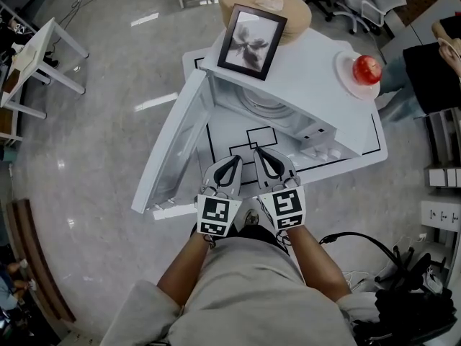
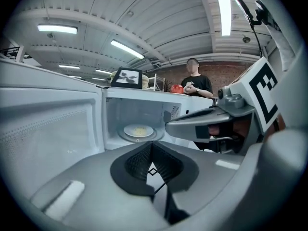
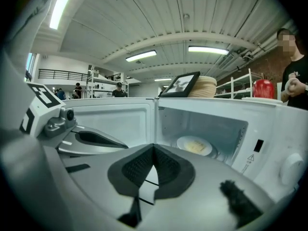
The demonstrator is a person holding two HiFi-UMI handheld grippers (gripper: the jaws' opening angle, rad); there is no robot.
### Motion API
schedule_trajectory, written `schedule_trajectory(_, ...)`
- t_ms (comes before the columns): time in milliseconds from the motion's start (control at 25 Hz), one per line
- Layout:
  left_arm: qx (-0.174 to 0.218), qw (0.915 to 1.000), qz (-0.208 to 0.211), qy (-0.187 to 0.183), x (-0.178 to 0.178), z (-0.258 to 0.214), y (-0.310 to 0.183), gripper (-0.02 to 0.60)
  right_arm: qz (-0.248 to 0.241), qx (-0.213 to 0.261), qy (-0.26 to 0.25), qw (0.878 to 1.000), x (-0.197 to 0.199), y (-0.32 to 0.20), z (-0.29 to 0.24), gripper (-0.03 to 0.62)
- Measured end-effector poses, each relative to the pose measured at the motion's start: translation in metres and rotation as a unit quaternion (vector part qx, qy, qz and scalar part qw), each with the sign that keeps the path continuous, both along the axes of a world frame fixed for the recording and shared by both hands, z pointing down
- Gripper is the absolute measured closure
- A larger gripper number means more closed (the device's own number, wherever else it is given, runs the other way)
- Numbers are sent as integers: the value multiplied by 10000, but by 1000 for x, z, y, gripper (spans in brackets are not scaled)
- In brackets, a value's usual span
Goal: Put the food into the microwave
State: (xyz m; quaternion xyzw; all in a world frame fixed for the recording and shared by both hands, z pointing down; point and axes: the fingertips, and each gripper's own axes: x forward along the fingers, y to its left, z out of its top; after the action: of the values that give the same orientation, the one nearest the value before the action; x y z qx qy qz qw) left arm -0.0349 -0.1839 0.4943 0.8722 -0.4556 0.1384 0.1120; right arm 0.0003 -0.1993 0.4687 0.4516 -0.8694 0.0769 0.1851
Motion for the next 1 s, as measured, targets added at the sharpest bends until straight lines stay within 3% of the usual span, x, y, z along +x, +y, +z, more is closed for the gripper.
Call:
schedule_trajectory(200, 160, 9997, 57, 151, 3, -16, -1, 574, -84, 277, -336, 9990, -7, 14, -27, 583)
schedule_trajectory(1000, 231, 9994, 120, 211, -1, -24, 1, 574, -45, 547, -26, 9985, -13, 19, -34, 583)
